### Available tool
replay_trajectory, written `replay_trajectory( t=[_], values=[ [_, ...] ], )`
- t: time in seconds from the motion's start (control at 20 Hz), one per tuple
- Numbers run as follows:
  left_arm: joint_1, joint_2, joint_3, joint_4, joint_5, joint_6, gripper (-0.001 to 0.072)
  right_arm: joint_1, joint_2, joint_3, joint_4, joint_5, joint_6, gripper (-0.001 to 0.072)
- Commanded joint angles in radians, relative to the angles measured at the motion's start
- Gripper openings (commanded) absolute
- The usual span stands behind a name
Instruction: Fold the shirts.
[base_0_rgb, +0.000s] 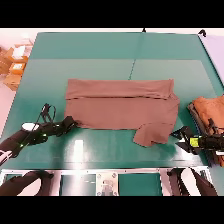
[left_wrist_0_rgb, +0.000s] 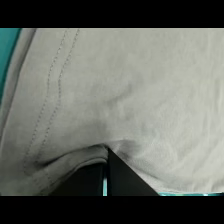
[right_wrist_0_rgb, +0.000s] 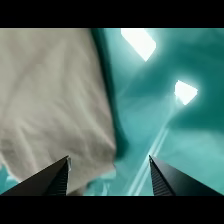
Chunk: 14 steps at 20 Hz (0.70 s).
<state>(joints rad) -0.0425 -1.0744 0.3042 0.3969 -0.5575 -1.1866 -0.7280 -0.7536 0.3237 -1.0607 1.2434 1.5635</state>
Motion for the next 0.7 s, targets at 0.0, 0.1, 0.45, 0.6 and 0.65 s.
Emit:
replay_trajectory(
  t=[0.0, 0.1, 0.45, 0.6, 0.65],
  values=[
    [-0.002, -0.001, 0.005, -0.016, -0.035, 0.018, 0.0022, 0.003, -0.049, -0.041, 0.000, -0.025, 0.018, 0.0567],
    [-0.002, -0.001, 0.005, -0.013, -0.037, 0.019, 0.0022, 0.003, -0.135, -0.042, 0.034, -0.056, -0.001, 0.0566],
    [0.001, -0.001, 0.019, 0.002, -0.072, 0.037, 0.0021, 0.003, -0.311, -0.039, 0.401, -0.150, -0.312, 0.0136],
    [0.001, 0.005, 0.082, 0.121, -0.144, -0.004, 0.0020, 0.003, -0.309, -0.017, 0.412, -0.075, -0.333, 0.0014],
    [0.001, 0.015, 0.106, 0.228, -0.177, -0.083, 0.0020, 0.003, -0.304, -0.002, 0.391, -0.048, -0.319, 0.0013]
  ],
)
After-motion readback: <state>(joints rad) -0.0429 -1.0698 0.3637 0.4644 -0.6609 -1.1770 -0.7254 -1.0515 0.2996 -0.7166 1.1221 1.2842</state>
